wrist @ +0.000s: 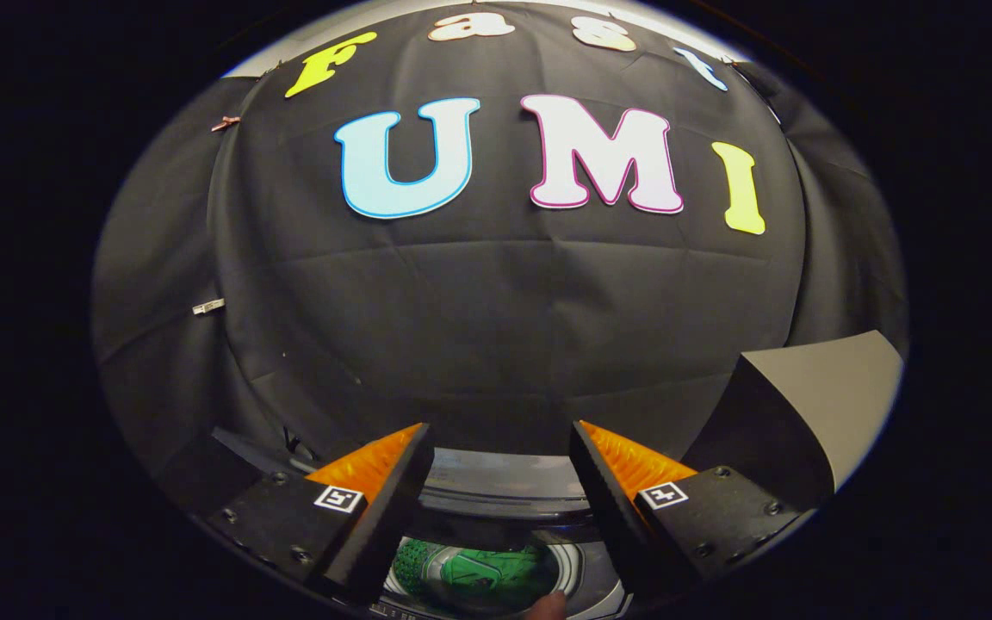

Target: Put the clothes into the washing machine and then close the washing machine lid.

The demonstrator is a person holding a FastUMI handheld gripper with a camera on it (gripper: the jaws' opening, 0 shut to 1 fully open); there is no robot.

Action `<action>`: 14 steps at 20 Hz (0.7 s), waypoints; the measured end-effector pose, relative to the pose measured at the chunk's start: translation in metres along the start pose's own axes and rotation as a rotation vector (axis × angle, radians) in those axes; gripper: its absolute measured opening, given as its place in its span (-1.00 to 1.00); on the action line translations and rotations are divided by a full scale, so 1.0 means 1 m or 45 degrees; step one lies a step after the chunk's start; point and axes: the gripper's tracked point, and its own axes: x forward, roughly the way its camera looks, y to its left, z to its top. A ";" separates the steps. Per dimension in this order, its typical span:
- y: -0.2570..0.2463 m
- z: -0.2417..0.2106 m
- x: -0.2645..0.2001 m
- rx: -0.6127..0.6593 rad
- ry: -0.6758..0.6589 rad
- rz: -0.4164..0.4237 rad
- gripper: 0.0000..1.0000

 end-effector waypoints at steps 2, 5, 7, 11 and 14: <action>0.003 -0.008 -0.006 -0.019 0.012 0.011 1.00; 0.003 -0.041 -0.013 -0.070 0.098 0.035 1.00; -0.001 -0.059 -0.018 -0.031 0.106 0.050 1.00; -0.007 -0.067 -0.031 -0.035 0.072 0.047 1.00; -0.007 -0.056 -0.044 -0.058 0.013 0.056 1.00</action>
